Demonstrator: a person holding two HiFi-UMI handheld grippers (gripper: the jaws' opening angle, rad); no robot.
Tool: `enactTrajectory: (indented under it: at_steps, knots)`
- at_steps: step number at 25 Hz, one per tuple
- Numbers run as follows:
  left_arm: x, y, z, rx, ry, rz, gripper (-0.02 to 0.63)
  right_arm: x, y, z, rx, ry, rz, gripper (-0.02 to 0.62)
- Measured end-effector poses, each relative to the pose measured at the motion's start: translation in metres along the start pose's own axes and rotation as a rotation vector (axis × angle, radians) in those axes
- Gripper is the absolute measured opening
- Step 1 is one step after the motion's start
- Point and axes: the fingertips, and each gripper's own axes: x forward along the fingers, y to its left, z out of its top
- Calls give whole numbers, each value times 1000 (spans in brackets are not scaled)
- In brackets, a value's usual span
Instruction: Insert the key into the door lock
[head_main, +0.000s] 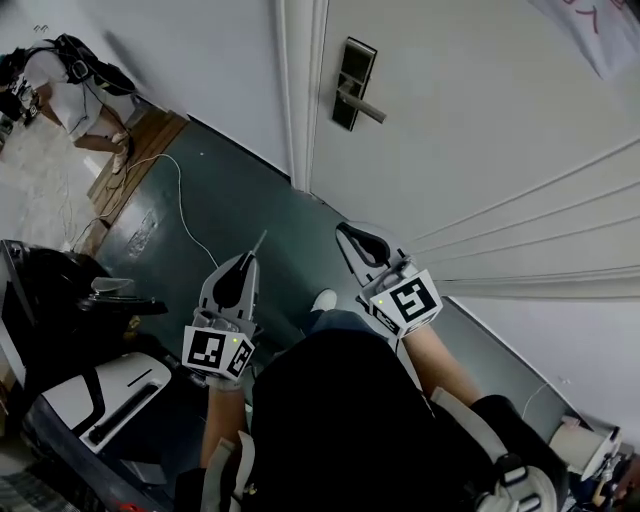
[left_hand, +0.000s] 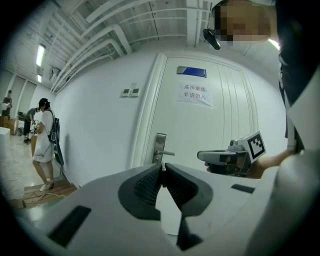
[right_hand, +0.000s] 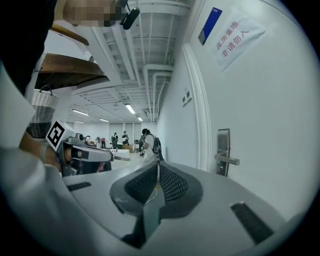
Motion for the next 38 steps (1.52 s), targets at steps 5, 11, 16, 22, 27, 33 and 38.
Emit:
enactTrajectory:
  at_steps: [5, 11, 16, 22, 27, 33, 38]
  knots:
    - [64, 7, 7, -50, 8, -65, 27, 13, -49, 5, 18, -7, -59, 25]
    - [124, 18, 10, -168, 4, -123, 27, 19, -85, 9, 49, -6, -134, 25]
    - [174, 32, 8, -278, 0, -190, 27, 30, -107, 9, 62, 16, -203, 25]
    - [224, 59, 6, -390, 27, -276, 28, 54, -131, 9, 77, 48, -318, 25]
    - [264, 90, 1, -508, 41, -368, 26, 86, -147, 9, 99, 78, -405, 25]
    - [307, 108, -18, -639, 91, -476, 26, 112, -163, 2, 122, 100, -530, 25]
    - [337, 113, -28, -773, 128, -525, 26, 125, -170, -3, 134, 116, -604, 25]
